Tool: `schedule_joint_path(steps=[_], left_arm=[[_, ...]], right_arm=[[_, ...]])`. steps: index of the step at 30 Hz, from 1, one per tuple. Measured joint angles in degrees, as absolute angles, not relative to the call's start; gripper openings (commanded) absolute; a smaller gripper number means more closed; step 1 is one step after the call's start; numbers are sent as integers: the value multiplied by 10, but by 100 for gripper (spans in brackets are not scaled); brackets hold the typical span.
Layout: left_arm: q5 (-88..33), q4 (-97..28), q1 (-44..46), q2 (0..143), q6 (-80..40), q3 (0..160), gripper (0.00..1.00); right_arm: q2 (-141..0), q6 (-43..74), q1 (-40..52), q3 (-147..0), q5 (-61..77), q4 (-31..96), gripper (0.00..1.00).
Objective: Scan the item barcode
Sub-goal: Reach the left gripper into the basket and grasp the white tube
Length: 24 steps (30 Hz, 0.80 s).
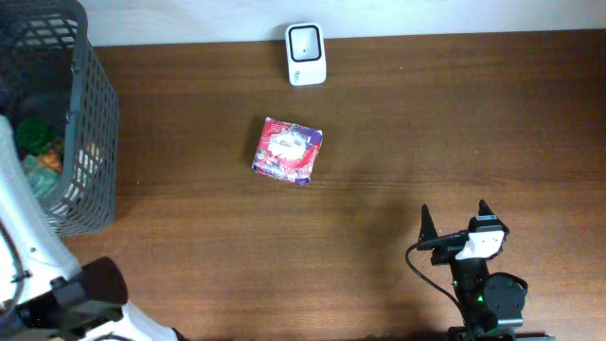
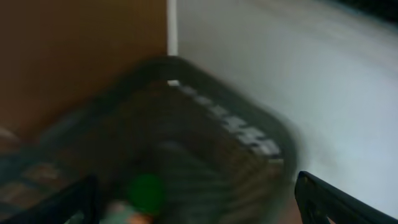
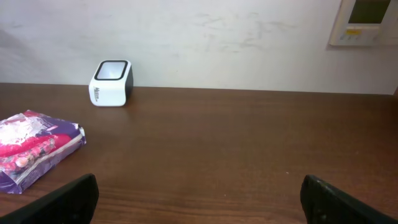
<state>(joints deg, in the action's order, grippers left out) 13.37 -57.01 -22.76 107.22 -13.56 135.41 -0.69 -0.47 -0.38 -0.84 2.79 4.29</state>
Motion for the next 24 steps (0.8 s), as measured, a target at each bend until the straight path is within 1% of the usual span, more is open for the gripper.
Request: schedule_joint_path(steps=[1,3,7,10,13,17,20,23,24], left_arm=[[135,-579,-242,1079,-105,1354,98],[135,-587,-258,1096,-57,1342,96],[133,-603,-281,1133,57,1249,93],[93,-621,-287,1136,131,1171,88],[57,-625,-294,1136,185,1114,86],[6,-635,-339,1138,245,1045,91],[-46,-616,-354,1139,314,995,93],[-65,-563,-353,1140,345,943,85],[-65,-544,-353,1140,350,927,85]], right_arm=[[-7,-4,-4,-8,28,43,99],[-7,-4,-4,-8,28,43,99],[-7,-4,-4,-8,28,43,99],[-7,-4,-4,-8,28,43,99],[-7,-4,-4,-8,28,43,99],[-7,-4,-4,-8,28,43,99],[-7,-4,-4,-8,28,43,99],[-7,-4,-4,-8,28,43,99],[-7,-4,-4,-8,28,43,98]])
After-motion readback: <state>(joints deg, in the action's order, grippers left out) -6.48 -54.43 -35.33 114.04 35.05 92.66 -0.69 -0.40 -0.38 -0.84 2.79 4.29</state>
